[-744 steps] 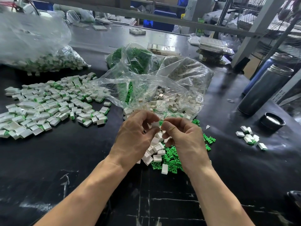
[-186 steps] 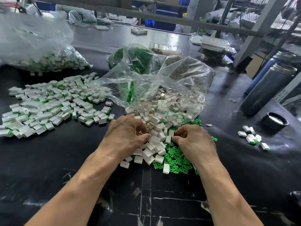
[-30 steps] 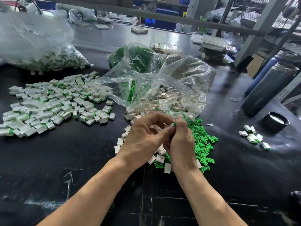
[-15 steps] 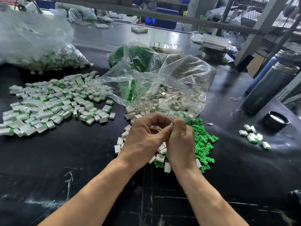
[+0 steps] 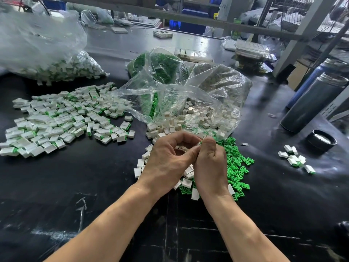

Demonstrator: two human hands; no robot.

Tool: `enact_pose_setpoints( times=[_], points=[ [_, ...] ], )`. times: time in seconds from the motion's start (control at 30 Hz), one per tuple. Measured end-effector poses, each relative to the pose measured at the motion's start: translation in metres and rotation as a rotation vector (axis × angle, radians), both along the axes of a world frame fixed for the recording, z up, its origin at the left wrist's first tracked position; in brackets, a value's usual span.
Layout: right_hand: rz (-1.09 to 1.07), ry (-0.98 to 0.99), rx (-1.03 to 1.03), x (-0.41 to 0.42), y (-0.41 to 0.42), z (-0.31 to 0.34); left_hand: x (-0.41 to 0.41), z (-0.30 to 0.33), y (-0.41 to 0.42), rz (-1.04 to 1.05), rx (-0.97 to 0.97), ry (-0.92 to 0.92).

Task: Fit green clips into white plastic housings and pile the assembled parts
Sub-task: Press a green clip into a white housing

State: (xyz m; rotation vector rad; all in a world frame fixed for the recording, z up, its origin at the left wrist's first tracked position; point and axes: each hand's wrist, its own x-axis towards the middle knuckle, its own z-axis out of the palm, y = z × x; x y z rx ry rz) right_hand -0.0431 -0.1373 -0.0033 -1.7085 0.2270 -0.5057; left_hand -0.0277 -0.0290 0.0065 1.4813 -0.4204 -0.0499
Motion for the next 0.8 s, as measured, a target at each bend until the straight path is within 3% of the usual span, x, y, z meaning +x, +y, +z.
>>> enact_pose_setpoints(
  times=[0.53,0.8],
  points=[
    [0.042,0.058,-0.005,-0.003,-0.006,-0.001,0.008,0.000,0.008,0.090,0.054,-0.001],
    [0.134,-0.100,-0.053,-0.001,-0.019,0.002,0.015,0.000,0.017,0.165,0.088,0.005]
  ],
)
